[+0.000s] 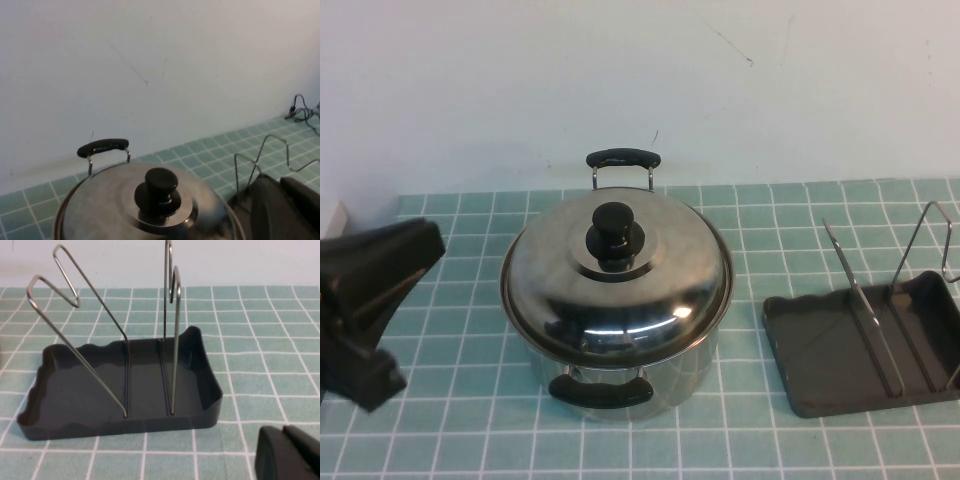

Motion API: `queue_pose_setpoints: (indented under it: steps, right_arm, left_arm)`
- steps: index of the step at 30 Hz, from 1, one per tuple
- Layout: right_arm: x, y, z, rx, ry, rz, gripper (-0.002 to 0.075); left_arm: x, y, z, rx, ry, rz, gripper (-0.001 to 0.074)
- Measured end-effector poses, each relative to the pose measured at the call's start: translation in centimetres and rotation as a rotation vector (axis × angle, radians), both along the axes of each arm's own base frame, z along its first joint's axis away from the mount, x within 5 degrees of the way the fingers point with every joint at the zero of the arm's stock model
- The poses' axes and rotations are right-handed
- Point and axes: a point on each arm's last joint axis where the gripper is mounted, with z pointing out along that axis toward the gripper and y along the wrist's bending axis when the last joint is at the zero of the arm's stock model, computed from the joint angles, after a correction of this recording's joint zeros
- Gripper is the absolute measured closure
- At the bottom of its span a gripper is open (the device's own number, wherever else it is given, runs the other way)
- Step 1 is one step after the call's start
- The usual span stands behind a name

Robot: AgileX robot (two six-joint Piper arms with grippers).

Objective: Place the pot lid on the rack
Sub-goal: Open the pot

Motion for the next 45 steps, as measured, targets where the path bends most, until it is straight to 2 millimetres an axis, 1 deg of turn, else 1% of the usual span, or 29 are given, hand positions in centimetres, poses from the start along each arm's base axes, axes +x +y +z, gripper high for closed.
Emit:
queue_pose_setpoints:
  steps: [5, 7, 10, 13, 16, 18, 20, 21, 23, 26, 28, 30, 32, 36, 41, 43, 45]
  right_arm:
    - [0.0, 0.0, 0.0, 0.002, 0.000, 0.000, 0.0729]
    - [0.0, 0.0, 0.0, 0.003, 0.000, 0.000, 0.0729]
    - [0.0, 0.0, 0.0, 0.003, 0.000, 0.000, 0.0729]
    - [0.0, 0.0, 0.0, 0.003, 0.000, 0.000, 0.0729]
    - [0.0, 0.0, 0.0, 0.005, 0.000, 0.000, 0.0729]
    - [0.0, 0.0, 0.0, 0.005, 0.000, 0.000, 0.0729]
    - [0.0, 0.0, 0.0, 0.005, 0.000, 0.000, 0.0729]
    - [0.0, 0.0, 0.0, 0.005, 0.000, 0.000, 0.0729]
    - [0.0, 0.0, 0.0, 0.005, 0.000, 0.000, 0.0729]
    - [0.0, 0.0, 0.0, 0.005, 0.000, 0.000, 0.0729]
    - [0.0, 0.0, 0.0, 0.005, 0.000, 0.000, 0.0729]
    - [0.0, 0.0, 0.0, 0.005, 0.000, 0.000, 0.0729]
    - [0.0, 0.0, 0.0, 0.007, 0.000, 0.001, 0.0729]
    - [0.0, 0.0, 0.0, 0.007, 0.000, 0.001, 0.0729]
    - [0.0, 0.0, 0.0, 0.007, 0.000, 0.001, 0.0729]
    - [0.0, 0.0, 0.0, 0.007, 0.000, 0.001, 0.0729]
    - [0.0, 0.0, 0.0, 0.007, 0.000, 0.001, 0.0729]
  left_arm:
    - [4.0, -0.4, 0.7, 0.070, 0.029, -0.056, 0.0737]
    - [5.1, -0.7, 0.8, 0.088, 0.020, -0.081, 0.0737]
    - [6.6, -1.8, 1.0, 0.117, -0.012, -0.135, 0.0737]
    - [8.0, -3.0, 0.6, 0.147, -0.011, -0.123, 0.0737]
    - [9.5, -4.2, -0.1, 0.187, 0.000, -0.049, 0.0734]
    - [10.2, -5.2, -0.8, 0.248, -0.006, -0.034, 0.0713]
    - [10.8, -6.5, -1.5, 0.301, -0.012, -0.057, 0.0657]
    - [11.0, -7.0, -1.8, 0.306, -0.007, -0.066, 0.0611]
    - [11.6, -8.1, -2.5, 0.309, 0.018, -0.083, 0.0486]
    - [12.9, -8.8, -3.6, 0.310, 0.062, -0.059, 0.0290]
    - [13.9, -9.0, -4.3, 0.328, 0.087, -0.041, 0.0198]
    - [14.6, -9.3, -4.9, 0.333, 0.106, -0.035, 0.0154]
    - [15.4, -9.6, -5.3, 0.340, 0.122, -0.028, 0.0141]
    - [16.7, -10.1, -6.1, 0.359, 0.144, -0.018, 0.0151]
    - [18.0, -10.4, -7.7, 0.392, 0.188, 0.007, 0.0160]
    - [18.2, -10.5, -8.1, 0.393, 0.204, 0.017, 0.0176]
    - [18.3, -10.5, -8.4, 0.378, 0.226, 0.027, 0.0216]
